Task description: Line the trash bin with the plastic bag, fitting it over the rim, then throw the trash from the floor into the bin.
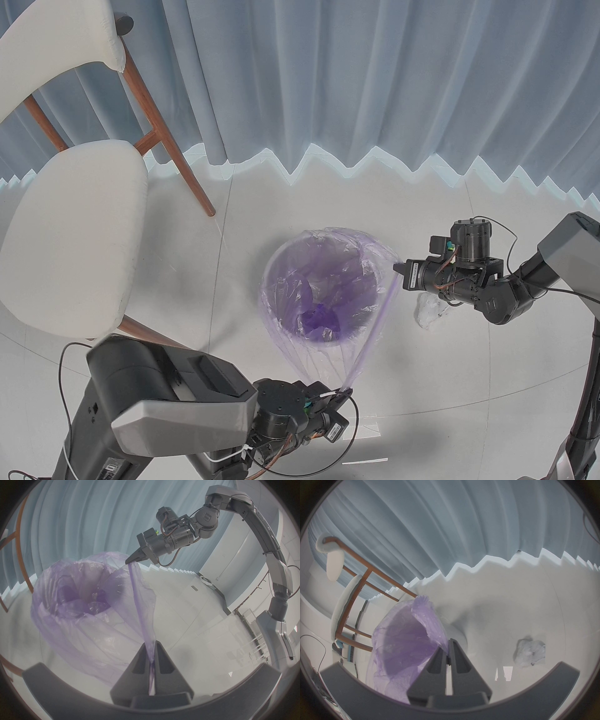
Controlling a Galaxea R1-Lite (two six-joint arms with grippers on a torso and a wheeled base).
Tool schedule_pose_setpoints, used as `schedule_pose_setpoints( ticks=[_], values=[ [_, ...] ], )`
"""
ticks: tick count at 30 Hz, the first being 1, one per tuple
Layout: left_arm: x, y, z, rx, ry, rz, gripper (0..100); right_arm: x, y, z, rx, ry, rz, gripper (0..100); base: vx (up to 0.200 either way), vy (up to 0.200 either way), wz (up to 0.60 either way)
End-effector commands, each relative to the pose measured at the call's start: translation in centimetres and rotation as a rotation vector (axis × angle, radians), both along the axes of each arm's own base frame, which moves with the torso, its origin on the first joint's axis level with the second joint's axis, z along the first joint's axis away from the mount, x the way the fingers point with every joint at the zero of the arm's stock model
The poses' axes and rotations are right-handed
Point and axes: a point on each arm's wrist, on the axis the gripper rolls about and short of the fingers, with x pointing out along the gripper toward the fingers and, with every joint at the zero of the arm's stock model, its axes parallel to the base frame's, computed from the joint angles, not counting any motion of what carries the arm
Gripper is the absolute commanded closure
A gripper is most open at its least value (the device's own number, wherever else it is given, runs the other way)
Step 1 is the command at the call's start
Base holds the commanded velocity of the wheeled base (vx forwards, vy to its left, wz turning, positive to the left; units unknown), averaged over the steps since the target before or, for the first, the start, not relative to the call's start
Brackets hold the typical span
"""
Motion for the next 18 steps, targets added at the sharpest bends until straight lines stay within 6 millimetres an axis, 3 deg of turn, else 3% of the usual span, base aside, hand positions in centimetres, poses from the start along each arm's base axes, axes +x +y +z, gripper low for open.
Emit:
schedule_pose_setpoints(
  ticks=[1, 4, 7, 18],
  values=[
    [0.7, -0.9, -2.1, 0.018, -0.002, -0.010, 100, 0.6, -1.9, -0.7, -0.003, 0.018, -0.049, 100, 0.000, 0.000, 0.00],
    [0.9, -1.3, -3.4, 0.033, 0.002, -0.021, 100, 1.0, -2.4, -2.0, 0.002, 0.053, -0.069, 100, 0.000, 0.000, 0.00],
    [1.2, -1.6, -3.6, 0.026, -0.007, -0.020, 100, 1.1, -2.4, -2.7, 0.006, 0.072, -0.074, 100, 0.000, 0.000, 0.00],
    [1.8, -1.4, -4.4, 0.047, -0.016, 0.057, 100, 3.0, -1.2, -8.3, 0.015, 0.091, -0.071, 100, 0.000, 0.000, 0.00]
  ],
)
